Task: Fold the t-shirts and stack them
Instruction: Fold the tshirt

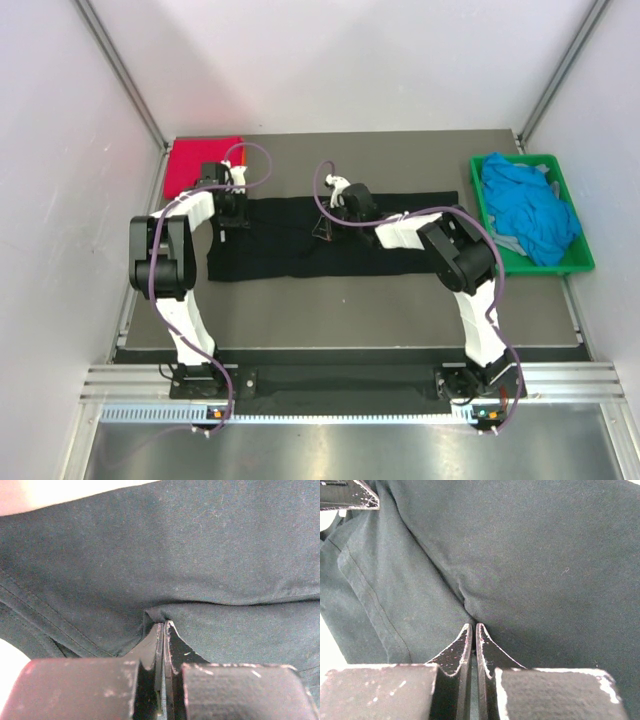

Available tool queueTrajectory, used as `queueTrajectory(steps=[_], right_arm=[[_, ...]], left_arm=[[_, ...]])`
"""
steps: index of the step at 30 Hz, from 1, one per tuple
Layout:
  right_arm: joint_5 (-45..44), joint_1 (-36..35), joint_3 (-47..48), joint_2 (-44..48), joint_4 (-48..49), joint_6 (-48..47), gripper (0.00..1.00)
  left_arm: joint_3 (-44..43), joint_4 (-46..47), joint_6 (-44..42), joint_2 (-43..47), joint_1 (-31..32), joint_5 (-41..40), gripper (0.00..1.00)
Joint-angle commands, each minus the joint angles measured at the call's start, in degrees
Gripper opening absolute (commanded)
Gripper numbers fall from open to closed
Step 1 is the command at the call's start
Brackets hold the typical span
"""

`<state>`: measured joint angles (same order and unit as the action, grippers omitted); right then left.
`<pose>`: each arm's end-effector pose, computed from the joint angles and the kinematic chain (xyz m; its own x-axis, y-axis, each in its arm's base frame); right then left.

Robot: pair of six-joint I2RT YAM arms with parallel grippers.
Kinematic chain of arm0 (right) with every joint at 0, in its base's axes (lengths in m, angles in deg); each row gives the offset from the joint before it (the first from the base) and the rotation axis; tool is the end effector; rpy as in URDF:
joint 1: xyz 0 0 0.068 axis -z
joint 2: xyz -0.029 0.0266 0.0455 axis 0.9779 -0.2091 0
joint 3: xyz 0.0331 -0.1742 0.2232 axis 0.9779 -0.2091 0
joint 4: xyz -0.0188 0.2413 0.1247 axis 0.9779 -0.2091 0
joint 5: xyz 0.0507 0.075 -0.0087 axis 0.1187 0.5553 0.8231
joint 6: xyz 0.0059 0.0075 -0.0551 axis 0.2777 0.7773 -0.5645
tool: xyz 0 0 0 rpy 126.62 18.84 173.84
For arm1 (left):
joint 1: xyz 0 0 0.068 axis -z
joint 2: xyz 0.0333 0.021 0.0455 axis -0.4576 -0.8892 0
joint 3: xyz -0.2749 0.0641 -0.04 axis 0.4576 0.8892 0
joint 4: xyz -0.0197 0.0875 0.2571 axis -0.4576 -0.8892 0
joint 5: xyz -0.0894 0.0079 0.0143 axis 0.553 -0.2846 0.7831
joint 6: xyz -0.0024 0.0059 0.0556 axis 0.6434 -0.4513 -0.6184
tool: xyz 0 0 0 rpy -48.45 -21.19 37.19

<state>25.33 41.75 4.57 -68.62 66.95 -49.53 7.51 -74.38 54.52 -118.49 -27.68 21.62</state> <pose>0.3766 0.2912 0.1349 -0.6838 -0.0665 -0.7266 -0.5696 0.6711 0.4746 0.4148 -0.0070 0.1735 -0.8469 0.0479 -0.5295 0.1788 0.9636 -0.1989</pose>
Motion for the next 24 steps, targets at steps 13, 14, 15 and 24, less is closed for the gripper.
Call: queueTrajectory(steps=[13, 14, 15, 24], right_arm=[[0.2, 0.9, -0.5, 3.1, 4.2, 1.5, 0.00], [0.2, 0.9, -0.5, 3.1, 4.3, 1.6, 0.00], [0.4, 0.9, -0.5, 3.1, 4.4, 1.6, 0.00], [0.7, 0.9, -0.3, 3.0, 4.5, 1.7, 0.00]], left_arm=[[-2.7, -0.6, -3.4, 4.3, 0.1, -1.9, 0.20], [-2.9, -0.8, -3.6, 4.0, 0.1, -1.8, 0.21], [-3.1, -1.2, -3.8, 3.8, 0.1, -1.3, 0.21], [-4.4, -2.1, -6.4, 2.6, 0.1, 0.7, 0.26]])
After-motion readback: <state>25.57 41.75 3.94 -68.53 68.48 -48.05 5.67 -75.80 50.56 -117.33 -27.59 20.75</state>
